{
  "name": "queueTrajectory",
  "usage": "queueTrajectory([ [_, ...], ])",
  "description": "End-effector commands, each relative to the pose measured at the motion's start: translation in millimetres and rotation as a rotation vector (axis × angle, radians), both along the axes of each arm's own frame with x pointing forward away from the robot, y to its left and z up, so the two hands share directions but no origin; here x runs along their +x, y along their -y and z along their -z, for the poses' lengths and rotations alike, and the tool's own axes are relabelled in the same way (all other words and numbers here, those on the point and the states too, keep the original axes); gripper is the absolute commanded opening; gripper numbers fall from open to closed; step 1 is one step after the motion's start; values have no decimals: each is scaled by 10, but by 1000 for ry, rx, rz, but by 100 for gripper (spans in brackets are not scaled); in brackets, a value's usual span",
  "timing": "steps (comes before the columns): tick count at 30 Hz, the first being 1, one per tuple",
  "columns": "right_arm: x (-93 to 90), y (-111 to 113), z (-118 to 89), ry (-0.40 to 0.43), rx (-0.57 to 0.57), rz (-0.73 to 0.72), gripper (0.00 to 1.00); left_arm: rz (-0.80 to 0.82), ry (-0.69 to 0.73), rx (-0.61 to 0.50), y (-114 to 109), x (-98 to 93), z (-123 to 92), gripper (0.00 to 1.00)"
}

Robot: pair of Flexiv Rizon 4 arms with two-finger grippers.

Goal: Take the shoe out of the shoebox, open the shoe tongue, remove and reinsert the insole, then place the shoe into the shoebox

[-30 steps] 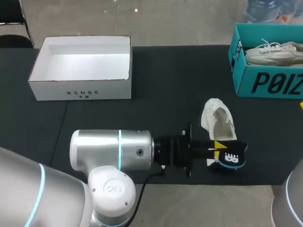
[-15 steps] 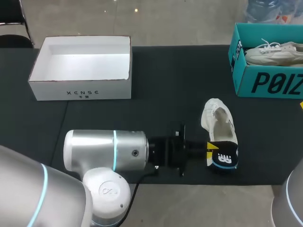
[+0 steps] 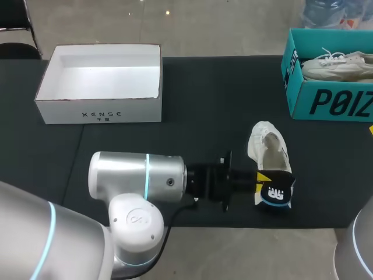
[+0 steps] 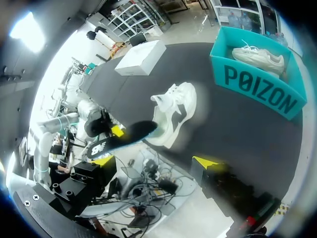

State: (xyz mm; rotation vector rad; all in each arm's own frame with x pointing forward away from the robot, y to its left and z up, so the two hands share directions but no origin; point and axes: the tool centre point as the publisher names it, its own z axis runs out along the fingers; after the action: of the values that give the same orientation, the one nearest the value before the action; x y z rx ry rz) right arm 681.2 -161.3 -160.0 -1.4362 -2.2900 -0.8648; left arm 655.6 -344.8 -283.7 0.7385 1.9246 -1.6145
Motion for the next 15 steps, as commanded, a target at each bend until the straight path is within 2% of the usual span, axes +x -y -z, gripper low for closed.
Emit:
queueTrajectory([
  [1,-4,1,0,-1,-2,1,100,10,4,10,76,79,25,0],
  [15,-4,1,0,-1,-2,1,100,-8,18,56,128,310,151,0],
])
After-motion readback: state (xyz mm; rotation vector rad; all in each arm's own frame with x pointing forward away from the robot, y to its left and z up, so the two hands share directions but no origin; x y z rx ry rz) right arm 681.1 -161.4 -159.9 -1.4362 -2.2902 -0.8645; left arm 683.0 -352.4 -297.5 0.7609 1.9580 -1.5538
